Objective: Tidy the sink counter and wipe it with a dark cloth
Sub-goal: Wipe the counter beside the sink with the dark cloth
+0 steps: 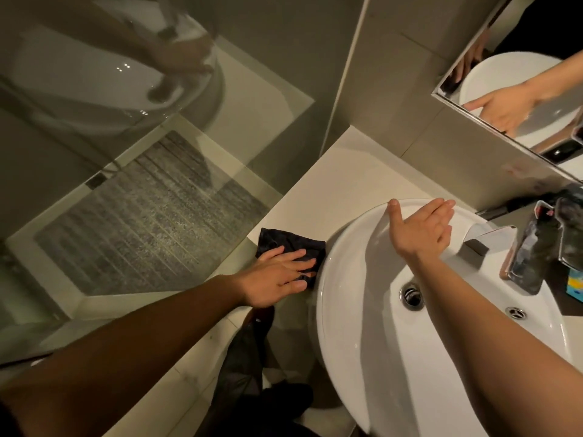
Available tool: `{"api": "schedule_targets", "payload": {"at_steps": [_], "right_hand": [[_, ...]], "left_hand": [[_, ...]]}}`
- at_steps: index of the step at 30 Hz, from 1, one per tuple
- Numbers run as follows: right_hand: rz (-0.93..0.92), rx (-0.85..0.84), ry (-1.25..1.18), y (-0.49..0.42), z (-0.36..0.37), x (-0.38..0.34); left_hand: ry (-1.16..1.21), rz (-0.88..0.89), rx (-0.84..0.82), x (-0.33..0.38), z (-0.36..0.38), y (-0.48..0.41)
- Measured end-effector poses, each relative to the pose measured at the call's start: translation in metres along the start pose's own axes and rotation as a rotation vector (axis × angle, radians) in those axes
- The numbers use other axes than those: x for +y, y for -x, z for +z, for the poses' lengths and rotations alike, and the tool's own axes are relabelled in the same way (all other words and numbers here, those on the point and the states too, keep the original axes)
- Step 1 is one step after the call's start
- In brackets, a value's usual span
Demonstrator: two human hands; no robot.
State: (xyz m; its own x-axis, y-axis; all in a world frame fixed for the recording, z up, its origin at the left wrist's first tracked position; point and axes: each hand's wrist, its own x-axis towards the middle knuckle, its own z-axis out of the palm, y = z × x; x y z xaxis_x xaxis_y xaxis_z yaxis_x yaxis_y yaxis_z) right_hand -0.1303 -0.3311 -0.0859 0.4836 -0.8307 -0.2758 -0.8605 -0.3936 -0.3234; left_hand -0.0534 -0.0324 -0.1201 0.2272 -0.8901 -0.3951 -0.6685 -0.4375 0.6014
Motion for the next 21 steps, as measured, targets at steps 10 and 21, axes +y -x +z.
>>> {"api": "schedule_targets", "payload": {"at_steps": [10,21], "right_hand": [[-0.274,-0.28,-0.373,0.058,-0.052,0.025],[-0.209,-0.653,-0.857,0.246,-0.101,0.066]], "left_hand": [[1.075,-0.382,0.14,0.058,0.014,0.063],[1.886,-0.197,-0.036,0.17,-0.023,0.122]]}}
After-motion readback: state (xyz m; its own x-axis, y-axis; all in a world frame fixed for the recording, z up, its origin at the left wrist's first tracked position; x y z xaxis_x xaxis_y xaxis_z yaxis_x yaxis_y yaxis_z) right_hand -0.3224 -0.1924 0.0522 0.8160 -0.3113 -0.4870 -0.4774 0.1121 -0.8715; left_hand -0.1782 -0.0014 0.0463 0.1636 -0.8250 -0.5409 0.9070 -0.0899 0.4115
